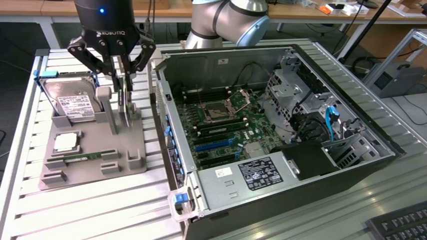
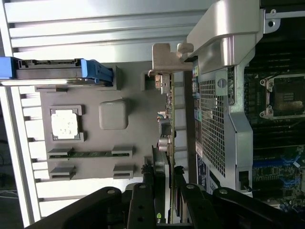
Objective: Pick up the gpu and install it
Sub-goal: 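Pick up the gpu and move the gpu toward the slot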
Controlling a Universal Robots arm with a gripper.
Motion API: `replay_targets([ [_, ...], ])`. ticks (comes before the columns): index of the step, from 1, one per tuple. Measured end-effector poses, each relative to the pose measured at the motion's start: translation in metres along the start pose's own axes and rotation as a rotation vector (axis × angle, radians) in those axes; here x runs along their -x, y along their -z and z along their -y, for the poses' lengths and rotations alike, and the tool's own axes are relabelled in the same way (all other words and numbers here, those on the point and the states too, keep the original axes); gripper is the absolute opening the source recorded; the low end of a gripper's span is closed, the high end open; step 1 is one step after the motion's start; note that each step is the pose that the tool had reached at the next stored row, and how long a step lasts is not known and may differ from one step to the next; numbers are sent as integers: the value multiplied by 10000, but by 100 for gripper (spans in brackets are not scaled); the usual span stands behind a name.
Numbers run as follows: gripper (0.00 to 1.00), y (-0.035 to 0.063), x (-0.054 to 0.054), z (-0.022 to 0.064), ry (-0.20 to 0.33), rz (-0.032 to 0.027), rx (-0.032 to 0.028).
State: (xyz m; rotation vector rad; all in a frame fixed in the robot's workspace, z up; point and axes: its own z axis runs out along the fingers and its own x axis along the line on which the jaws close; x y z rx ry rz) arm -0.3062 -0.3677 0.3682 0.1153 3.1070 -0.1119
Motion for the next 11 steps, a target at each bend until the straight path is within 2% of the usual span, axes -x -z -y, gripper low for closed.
replay_targets([
  [11, 27, 72, 2, 5, 0, 0, 0],
])
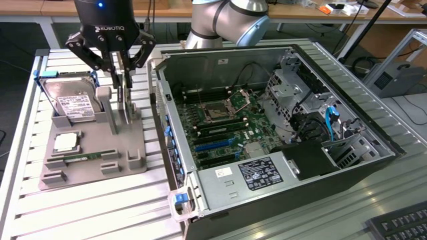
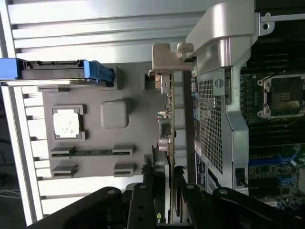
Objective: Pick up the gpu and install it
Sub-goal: 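Pick up the gpu and move the gpu toward the slot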
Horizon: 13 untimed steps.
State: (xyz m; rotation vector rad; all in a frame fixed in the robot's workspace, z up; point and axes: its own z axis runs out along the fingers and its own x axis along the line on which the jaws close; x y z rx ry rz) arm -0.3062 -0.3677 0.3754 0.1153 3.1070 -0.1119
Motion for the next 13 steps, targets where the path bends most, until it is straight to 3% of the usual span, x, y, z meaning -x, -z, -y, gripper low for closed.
replay_targets([
  [13, 27, 95, 3, 7, 0, 0, 0],
])
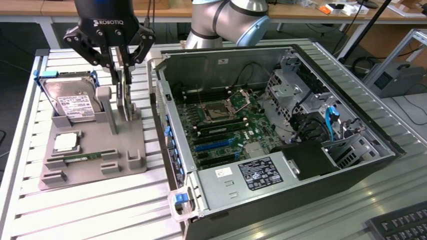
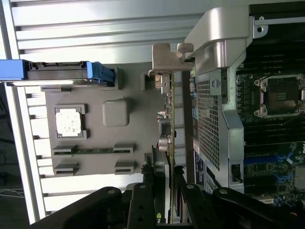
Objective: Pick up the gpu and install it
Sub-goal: 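Pick up the gpu and move the gpu toward the slot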
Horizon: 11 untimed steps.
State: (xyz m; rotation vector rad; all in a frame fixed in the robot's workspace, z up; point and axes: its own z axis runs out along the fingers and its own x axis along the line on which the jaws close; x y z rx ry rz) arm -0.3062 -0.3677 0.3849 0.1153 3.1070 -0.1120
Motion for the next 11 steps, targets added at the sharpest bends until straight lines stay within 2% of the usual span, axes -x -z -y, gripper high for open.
replay_targets([
  [11, 27, 72, 2, 5, 0, 0, 0],
])
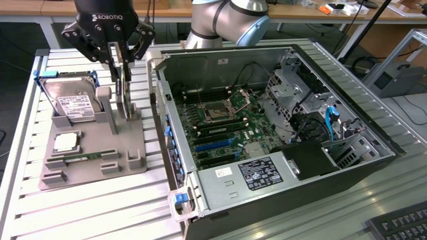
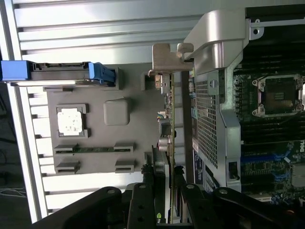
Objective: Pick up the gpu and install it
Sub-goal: 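Pick up the gpu and move the gpu toward the slot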
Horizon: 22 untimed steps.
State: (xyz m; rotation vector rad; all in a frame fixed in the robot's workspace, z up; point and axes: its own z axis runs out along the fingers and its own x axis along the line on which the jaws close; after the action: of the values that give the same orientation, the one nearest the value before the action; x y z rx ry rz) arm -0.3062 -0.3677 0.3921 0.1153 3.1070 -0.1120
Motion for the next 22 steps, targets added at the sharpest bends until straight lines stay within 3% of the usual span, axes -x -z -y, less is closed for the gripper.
replay_targets([
  [22, 27, 193, 6, 14, 0, 0, 0],
])
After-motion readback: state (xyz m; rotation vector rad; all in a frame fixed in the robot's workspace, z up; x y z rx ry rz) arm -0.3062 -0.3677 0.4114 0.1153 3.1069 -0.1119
